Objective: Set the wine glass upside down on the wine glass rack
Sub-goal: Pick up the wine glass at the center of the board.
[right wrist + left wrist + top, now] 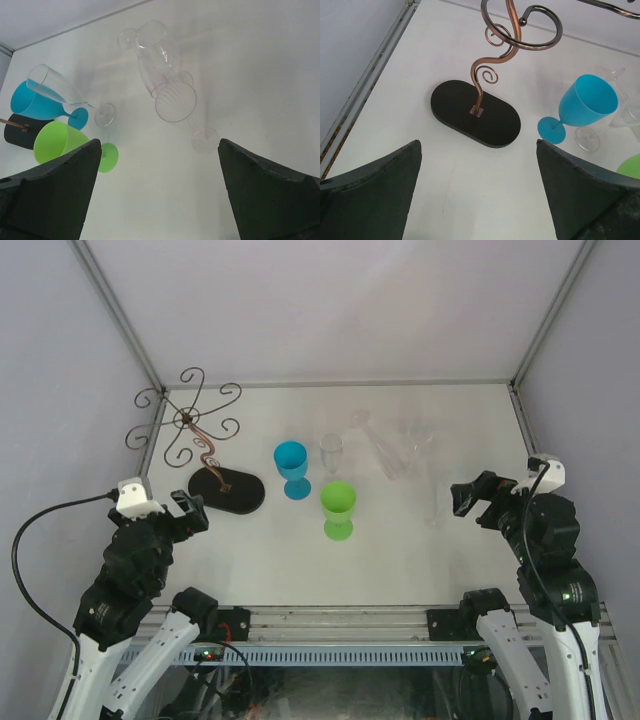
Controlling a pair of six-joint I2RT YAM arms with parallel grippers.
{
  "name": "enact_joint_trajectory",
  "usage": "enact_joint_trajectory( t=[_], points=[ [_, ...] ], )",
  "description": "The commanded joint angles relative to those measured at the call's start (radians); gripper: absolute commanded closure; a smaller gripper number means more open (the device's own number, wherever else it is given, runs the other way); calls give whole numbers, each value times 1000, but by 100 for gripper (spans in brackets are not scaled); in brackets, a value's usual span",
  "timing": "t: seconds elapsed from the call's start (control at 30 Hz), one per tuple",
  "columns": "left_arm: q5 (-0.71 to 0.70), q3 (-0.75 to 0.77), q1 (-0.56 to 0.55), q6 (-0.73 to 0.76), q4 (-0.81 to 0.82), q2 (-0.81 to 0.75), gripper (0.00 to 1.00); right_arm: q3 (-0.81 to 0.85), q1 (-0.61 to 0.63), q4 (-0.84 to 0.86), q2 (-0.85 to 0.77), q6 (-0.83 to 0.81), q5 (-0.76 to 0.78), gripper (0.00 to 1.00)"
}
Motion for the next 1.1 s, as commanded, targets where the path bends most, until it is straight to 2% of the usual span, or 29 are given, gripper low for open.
enact_joint_trajectory(
  t=[0.0,0.3,0.43,0.53,0.67,0.8,0.93,1.07],
  points=[
    [-17,36,6,13,6,0,0,3,-4,49,-1,-5,7,0],
    [-21,32,6,11,2,1,0,6,-2,35,35,-62,-120,0],
    [-20,31,6,11,3,7,0,38,43,28,118,-37,-151,0],
    [-29,31,6,10,-3,10,0,47,200,56,178,-5,-59,0],
    [-50,27,7,5,-11,3,0,76,522,77,279,46,214,0],
    [-54,22,6,4,-11,-6,0,106,775,140,425,55,344,0],
    [-60,20,7,2,-13,-11,0,142,885,227,574,33,384,0],
    [-63,16,7,1,-12,-10,0,169,912,320,687,23,347,0]
  ],
)
